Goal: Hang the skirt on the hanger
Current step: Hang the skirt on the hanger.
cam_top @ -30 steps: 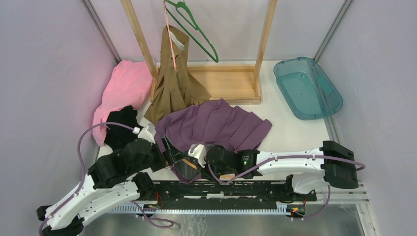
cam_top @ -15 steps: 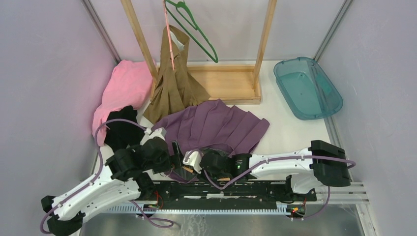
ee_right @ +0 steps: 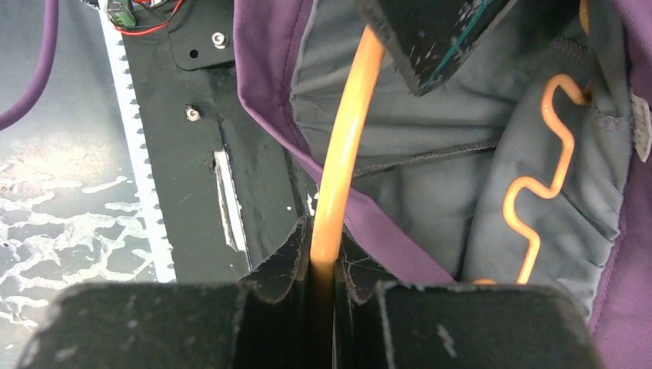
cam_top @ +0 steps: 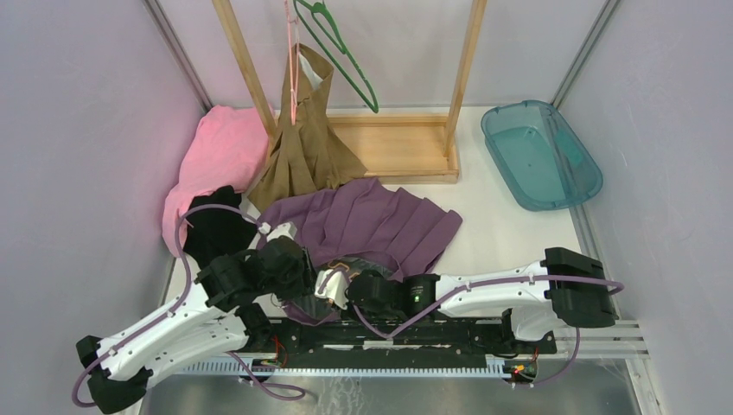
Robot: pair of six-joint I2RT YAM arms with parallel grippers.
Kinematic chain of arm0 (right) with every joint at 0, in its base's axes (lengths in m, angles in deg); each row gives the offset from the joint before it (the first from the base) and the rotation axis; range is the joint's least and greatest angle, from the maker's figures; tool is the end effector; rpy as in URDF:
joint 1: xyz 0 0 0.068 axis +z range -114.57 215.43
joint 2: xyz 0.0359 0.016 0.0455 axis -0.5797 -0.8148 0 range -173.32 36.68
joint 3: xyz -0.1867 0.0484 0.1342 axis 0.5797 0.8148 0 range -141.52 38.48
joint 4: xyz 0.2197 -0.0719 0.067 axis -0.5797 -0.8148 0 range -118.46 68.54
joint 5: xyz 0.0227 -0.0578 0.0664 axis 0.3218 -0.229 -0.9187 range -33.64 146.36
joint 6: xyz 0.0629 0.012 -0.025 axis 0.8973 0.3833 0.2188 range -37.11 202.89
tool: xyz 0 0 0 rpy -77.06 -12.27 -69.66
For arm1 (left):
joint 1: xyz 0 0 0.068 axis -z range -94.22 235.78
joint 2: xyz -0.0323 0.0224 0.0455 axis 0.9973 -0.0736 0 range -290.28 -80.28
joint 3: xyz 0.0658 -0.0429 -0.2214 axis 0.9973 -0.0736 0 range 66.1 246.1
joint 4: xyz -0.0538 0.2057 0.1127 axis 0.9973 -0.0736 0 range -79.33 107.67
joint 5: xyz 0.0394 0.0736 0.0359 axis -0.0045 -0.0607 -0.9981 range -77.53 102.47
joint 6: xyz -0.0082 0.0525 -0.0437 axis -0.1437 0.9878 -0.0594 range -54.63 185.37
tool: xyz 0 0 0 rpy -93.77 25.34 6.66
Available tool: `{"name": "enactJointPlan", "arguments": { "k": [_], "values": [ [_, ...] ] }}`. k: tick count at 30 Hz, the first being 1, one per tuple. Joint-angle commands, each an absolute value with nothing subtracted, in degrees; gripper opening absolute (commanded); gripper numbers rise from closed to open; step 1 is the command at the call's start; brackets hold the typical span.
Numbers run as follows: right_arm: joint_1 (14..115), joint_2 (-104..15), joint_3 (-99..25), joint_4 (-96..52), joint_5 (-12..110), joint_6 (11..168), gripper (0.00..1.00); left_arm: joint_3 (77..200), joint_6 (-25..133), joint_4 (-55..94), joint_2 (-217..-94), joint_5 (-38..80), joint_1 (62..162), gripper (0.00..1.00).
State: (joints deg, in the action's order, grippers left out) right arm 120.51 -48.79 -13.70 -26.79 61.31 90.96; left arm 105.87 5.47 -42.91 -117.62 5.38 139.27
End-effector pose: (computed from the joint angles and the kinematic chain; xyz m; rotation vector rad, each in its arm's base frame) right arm 0.0326 0.3208 0.1847 -1.4303 1.8768 0.7543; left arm 0.0826 -0.1000 0.2094 -0.1973 2.6759 -0.5484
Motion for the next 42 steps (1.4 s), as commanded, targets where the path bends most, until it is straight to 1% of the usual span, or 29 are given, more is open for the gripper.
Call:
{"name": "enactJointPlan", "arguments": {
  "k": [1,3,4,5,6,13,17,18,20,22,24,25,28,31,33,34,36,38,42],
  "values": [
    [121.4,-47.1,-19.8,-18.2,63.0,85.5,0.01,107.4,9.3,-42.5,-119.3,6.9,139.2,0.46],
    [121.6,-47.8,-20.1,-18.9,63.9,84.8,0.01,107.9,9.7,-42.8,-120.0,7.1,139.3,0.34],
    [121.7,-47.9,-20.1,-19.2,64.3,84.6,0.01,108.1,9.8,-42.9,-120.6,7.2,139.3,0.23],
    [121.7,-47.8,-19.9,-19.3,64.6,84.5,0.01,108.2,9.9,-43.0,-120.9,7.2,139.3,0.1],
    [121.8,-47.6,-19.6,-19.2,64.8,84.5,0.01,108.3,9.9,-43.0,-121.3,7.1,139.3,0.04],
    [121.8,-45.2,-17.9,-19.1,64.7,85.1,0.01,108.8,10.8,-43.0,-122.5,7.5,139.3,0.03],
    [121.8,-45.4,-18.8,-21.5,64.1,85.5,0.03,110.0,10.9,-44.4,-122.4,6.6,139.3,0.03],
    [121.8,-45.2,-18.9,-21.8,64.1,85.7,0.05,110.2,10.9,-44.4,-122.2,6.4,139.3,0.03],
    [121.8,-44.7,-18.8,-22.7,63.0,86.5,0.13,110.1,10.8,-44.4,-121.7,6.3,139.3,0.03],
    [121.8,-44.1,-19.0,-24.9,61.6,87.5,0.27,109.9,10.7,-44.5,-121.5,6.2,139.3,0.03],
    [121.8,-42.8,-18.6,-26.3,59.4,89.1,0.36,109.9,10.7,-45.1,-121.5,5.6,139.3,0.03],
    [121.9,-41.8,-18.4,-27.0,58.9,90.0,0.38,110.0,10.7,-45.3,-121.3,5.3,139.3,0.03],
    [121.8,-37.0,-17.9,-30.3,59.8,92.4,0.4,110.1,10.5,-45.4,-121.1,4.7,139.3,0.03],
    [121.4,-30.6,-18.4,-35.6,67.4,94.6,0.43,109.9,10.6,-45.4,-121.1,4.7,139.3,0.03],
    [119.0,-27.9,-19.0,-39.9,72.9,97.6,0.47,110.0,10.6,-45.2,-120.8,4.6,139.3,0.03],
    [116.6,-27.3,-19.3,-42.2,73.6,99.5,0.48,110.2,10.6,-45.0,-120.7,4.5,139.3,0.03],
    [109.4,-28.1,-19.5,-46.4,72.8,103.1,0.47,110.6,10.6,-45.0,-120.6,4.4,139.3,0.03],
    [101.6,-30.5,-19.4,-48.8,69.0,105.2,0.47,110.8,10.7,-45.0,-120.8,4.3,139.2,0.03],
    [96.0,-37.1,-19.8,-50.3,66.4,107.4,0.47,111.0,10.7,-45.0,-120.7,4.2,139.3,0.03]
  ]
}}
